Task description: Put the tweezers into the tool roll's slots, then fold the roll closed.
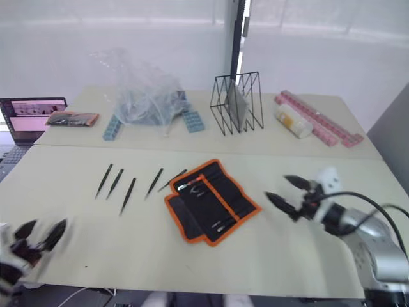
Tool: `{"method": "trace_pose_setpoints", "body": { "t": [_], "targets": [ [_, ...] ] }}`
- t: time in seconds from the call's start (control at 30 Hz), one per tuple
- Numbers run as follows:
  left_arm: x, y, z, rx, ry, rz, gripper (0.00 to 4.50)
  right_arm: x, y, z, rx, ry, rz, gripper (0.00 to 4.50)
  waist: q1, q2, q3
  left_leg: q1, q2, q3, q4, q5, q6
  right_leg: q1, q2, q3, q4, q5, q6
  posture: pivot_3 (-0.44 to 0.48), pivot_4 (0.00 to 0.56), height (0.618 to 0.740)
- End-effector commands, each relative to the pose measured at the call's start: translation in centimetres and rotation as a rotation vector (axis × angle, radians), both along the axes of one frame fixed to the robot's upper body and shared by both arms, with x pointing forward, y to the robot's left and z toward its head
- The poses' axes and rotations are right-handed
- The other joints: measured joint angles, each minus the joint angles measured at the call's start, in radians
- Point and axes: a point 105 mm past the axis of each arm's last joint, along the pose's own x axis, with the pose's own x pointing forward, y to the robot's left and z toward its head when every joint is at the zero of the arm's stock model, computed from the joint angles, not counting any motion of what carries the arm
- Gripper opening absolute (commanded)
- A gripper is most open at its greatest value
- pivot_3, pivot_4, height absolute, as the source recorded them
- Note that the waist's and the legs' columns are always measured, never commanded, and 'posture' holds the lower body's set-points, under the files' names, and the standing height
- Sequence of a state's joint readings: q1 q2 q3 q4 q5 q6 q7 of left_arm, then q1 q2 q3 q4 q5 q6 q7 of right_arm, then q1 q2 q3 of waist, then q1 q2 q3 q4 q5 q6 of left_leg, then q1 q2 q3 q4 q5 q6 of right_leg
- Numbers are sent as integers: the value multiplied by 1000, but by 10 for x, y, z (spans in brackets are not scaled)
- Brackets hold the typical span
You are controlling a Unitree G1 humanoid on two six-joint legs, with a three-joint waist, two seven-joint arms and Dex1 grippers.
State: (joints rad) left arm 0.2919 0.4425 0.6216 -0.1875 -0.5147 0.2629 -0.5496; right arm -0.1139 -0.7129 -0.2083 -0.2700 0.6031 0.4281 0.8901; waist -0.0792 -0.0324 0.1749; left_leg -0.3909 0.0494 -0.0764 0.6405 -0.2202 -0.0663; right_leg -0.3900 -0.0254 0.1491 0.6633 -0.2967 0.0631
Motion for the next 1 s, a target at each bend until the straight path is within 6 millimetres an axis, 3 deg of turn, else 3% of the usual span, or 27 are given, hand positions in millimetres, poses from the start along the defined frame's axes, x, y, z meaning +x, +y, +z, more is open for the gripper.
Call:
{"method": "trace_pose_setpoints", "body": {
  "t": [0.03,0.17,0.37,0.8,1.0],
  "targets": [
    [18,-6,14,22,-13,23,4500,-10,31,5,-39,26,183,4477,11,-2,0,0,0,-1,0,0,0,0,1,-1,-1,0,0,0,150,720],
    [52,-13,20,37,3,25,4500,-11,50,6,-70,27,293,4477,26,-3,0,-5,-1,-2,1,0,0,-2,-1,-3,-2,0,-1,0,150,720],
    [77,-26,13,48,75,-30,4500,-9,61,6,-70,17,309,4477,27,-3,0,-5,-1,-2,1,0,0,-3,-1,-4,-2,2,-4,0,150,720],
    [115,-29,-17,92,199,-79,4500,-14,63,1,-51,31,285,4477,38,-2,0,-3,-1,-3,1,1,-1,-1,-1,-6,0,2,-3,0,150,720],
    [128,-51,-31,140,236,-190,4500,-14,61,0,-49,41,270,4477,47,4,-2,0,-1,-3,1,1,-1,2,-1,-6,0,1,-1,0,150,720]
  ]
}}
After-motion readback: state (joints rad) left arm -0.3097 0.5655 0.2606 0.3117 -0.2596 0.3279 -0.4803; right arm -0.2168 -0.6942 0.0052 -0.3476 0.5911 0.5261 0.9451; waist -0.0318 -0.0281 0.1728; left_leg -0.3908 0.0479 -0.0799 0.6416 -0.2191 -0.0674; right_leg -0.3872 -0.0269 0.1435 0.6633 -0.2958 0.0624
